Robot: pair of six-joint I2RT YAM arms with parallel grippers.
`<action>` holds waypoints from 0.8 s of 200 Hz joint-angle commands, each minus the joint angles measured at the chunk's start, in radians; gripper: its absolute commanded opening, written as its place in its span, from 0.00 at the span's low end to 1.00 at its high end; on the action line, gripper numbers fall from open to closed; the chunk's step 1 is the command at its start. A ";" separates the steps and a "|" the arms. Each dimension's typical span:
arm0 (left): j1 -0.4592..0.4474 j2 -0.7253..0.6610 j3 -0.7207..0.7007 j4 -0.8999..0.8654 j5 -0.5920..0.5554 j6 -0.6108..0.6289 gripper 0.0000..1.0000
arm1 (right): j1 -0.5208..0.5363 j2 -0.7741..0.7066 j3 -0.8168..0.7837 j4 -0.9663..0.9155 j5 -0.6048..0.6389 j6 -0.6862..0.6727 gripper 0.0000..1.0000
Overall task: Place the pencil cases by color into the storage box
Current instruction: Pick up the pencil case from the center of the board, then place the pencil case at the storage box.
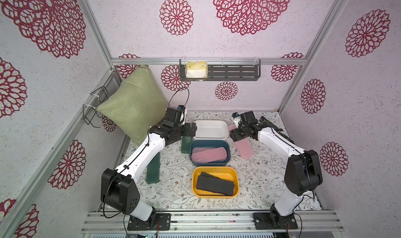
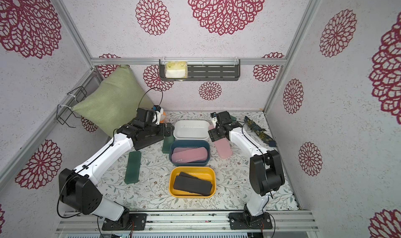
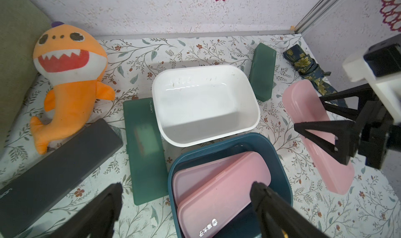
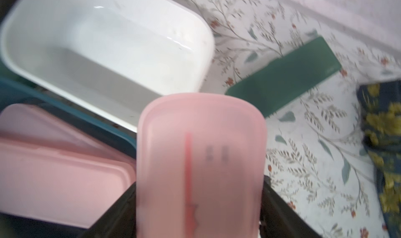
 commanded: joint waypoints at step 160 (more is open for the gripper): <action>0.072 -0.113 -0.065 0.019 -0.018 -0.076 0.99 | 0.237 0.324 0.446 -0.340 -0.351 -0.714 0.52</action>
